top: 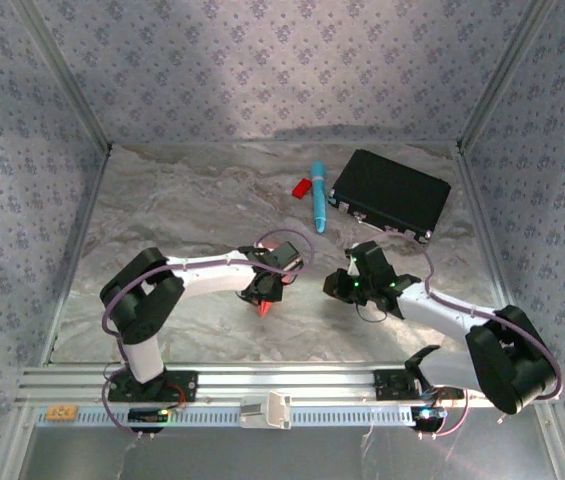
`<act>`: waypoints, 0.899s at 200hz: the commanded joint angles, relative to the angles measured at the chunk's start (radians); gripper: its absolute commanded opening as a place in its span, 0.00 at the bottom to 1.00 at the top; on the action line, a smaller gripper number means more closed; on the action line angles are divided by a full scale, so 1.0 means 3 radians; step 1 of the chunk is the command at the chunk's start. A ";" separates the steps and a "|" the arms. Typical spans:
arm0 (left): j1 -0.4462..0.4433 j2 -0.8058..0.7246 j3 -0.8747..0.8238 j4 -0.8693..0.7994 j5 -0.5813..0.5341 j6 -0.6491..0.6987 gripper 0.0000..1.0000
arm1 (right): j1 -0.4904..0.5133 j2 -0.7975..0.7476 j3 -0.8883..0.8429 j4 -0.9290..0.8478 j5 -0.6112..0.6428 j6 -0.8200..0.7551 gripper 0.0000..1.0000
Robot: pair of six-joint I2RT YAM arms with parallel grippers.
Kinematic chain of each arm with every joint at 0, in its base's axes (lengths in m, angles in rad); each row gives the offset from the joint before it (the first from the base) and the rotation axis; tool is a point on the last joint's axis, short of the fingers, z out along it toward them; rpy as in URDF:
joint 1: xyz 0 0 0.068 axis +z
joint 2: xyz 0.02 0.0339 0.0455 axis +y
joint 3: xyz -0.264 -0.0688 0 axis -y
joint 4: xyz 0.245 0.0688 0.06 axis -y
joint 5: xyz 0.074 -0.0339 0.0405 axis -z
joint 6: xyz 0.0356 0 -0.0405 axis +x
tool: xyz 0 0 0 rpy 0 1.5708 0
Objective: Fold a paper plane with a square sheet of paper (pick it up from the middle)
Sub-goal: Turn over a paper plane at the center of the table.
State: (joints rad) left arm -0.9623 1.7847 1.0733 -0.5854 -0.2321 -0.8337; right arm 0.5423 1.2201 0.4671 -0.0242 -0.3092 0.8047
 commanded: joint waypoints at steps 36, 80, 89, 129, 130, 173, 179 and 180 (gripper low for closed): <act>-0.0029 0.0008 0.0143 -0.0216 0.0084 -0.0232 0.37 | -0.0131 -0.0263 -0.0016 -0.0282 0.0047 -0.0115 0.16; -0.0034 -0.0376 0.0196 -0.0290 -0.0013 -0.0279 0.43 | -0.0550 -0.0607 0.0181 -0.0799 0.0100 -0.0477 0.18; -0.0034 -0.0464 0.0196 -0.0292 -0.0025 -0.0274 0.44 | -0.0628 -0.0685 0.0217 -0.0869 0.0143 -0.0532 0.19; -0.0029 -0.0895 0.0134 -0.0292 -0.0249 -0.0251 0.48 | -0.0860 -0.0947 0.0382 -0.1081 0.0663 -0.0744 0.31; -0.0029 -0.0909 0.0129 -0.0290 -0.0262 -0.0247 0.48 | -0.0863 -0.0950 0.0386 -0.1086 0.0688 -0.0749 0.32; 0.0218 -0.1520 -0.0299 -0.0158 -0.0708 0.0030 0.59 | -0.0895 -0.1030 0.0482 -0.0911 0.2074 -0.1208 0.61; 0.0311 -0.1613 -0.0377 -0.0118 -0.0738 0.0098 0.62 | -0.0897 -0.1014 0.0466 -0.0839 0.2200 -0.1276 0.78; 0.0330 -0.1628 -0.0392 -0.0114 -0.0744 0.0112 0.62 | -0.0897 -0.1012 0.0459 -0.0822 0.2221 -0.1289 0.80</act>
State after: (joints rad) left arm -0.9394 1.3842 1.0370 -0.6235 -0.3527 -0.8700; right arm 0.2806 0.9161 0.5812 -0.3019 0.0692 0.5419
